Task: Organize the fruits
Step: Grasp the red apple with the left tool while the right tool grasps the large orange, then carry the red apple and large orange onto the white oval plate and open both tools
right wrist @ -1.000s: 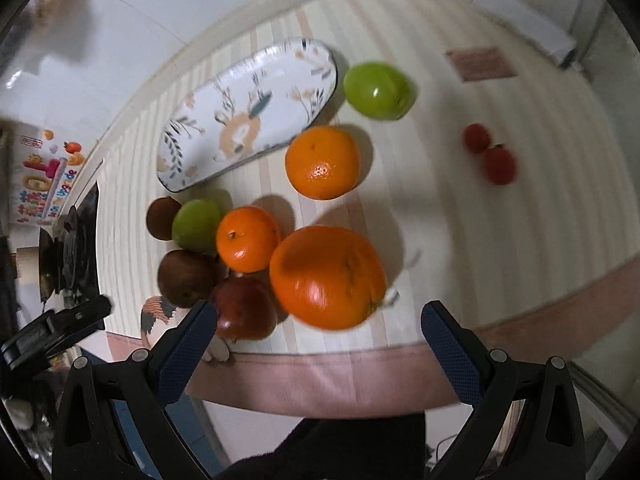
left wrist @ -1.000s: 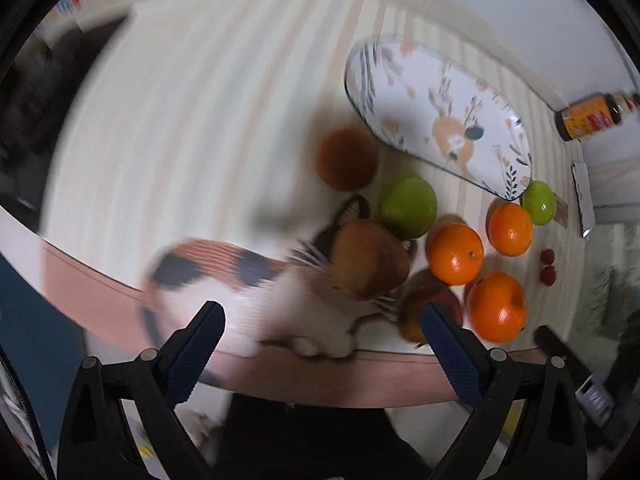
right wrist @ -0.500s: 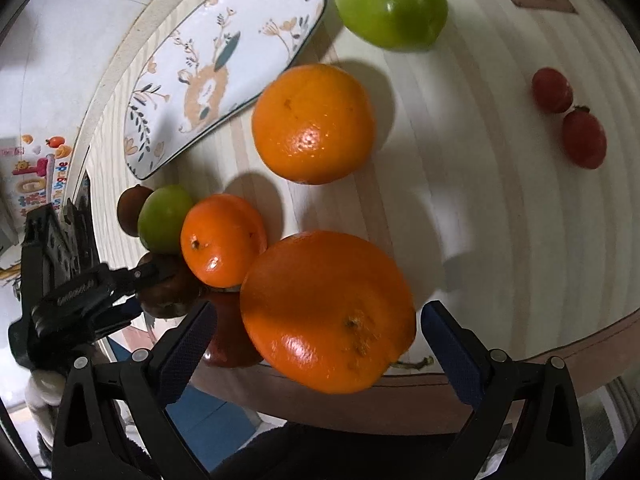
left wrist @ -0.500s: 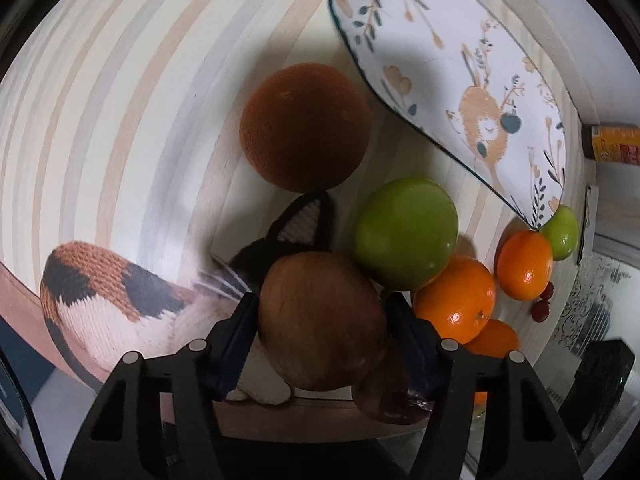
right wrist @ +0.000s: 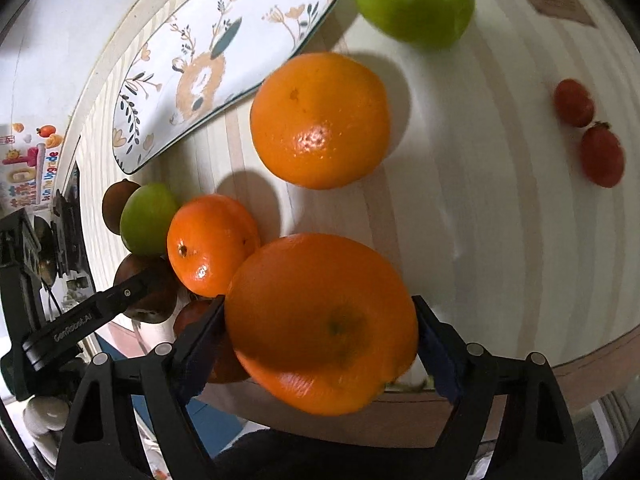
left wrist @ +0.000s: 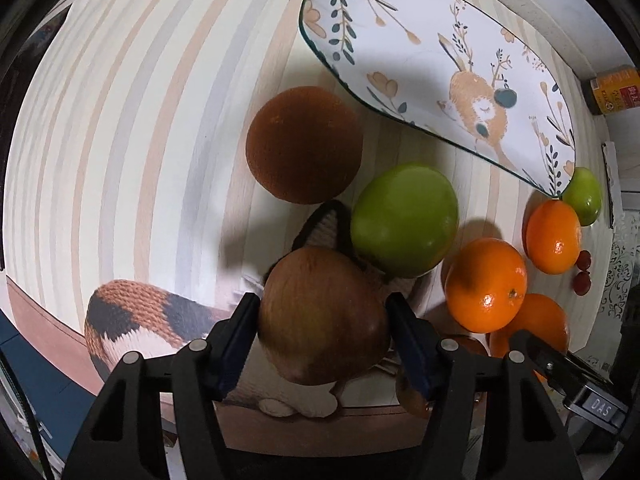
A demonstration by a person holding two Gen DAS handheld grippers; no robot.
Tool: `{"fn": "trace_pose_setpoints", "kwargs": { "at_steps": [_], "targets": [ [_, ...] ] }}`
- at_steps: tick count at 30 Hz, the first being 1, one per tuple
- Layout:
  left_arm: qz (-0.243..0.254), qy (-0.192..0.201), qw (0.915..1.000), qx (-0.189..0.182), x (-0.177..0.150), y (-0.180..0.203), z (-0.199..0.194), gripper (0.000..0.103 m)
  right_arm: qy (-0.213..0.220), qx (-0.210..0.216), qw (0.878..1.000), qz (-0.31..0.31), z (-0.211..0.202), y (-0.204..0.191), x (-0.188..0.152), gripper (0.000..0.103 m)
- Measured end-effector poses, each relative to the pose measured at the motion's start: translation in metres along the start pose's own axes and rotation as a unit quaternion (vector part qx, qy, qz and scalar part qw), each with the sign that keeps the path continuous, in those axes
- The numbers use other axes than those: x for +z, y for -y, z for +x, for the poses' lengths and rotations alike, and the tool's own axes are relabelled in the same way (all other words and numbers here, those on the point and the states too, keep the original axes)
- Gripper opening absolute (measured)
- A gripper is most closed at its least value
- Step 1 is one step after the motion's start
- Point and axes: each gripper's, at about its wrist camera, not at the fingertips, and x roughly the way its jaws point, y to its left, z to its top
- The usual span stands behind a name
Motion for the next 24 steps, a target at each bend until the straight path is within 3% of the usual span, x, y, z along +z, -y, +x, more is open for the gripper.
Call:
{"fn": "trace_pose_setpoints", "kwargs": {
  "at_steps": [11, 16, 21, 24],
  "targets": [
    [0.010, 0.005, 0.9999, -0.008, -0.010, -0.026, -0.018, 0.062, 0.023, -0.007, 1.000, -0.013, -0.017, -0.007, -0.006, 0.086],
    [0.010, 0.014, 0.9983, -0.056, -0.012, -0.029, -0.062, 0.062, 0.037, 0.030, 0.999, -0.009, -0.047, -0.015, 0.004, 0.086],
    [0.025, 0.054, 0.9928, -0.104, 0.019, -0.009, -0.117, 0.062, 0.066, 0.053, 0.996, -0.018, -0.077, -0.030, 0.040, 0.086],
    [0.025, 0.071, 0.9915, -0.106, 0.055, 0.001, -0.126, 0.062, 0.091, 0.040, 0.995, -0.030, -0.083, -0.045, 0.080, 0.086]
  ]
}}
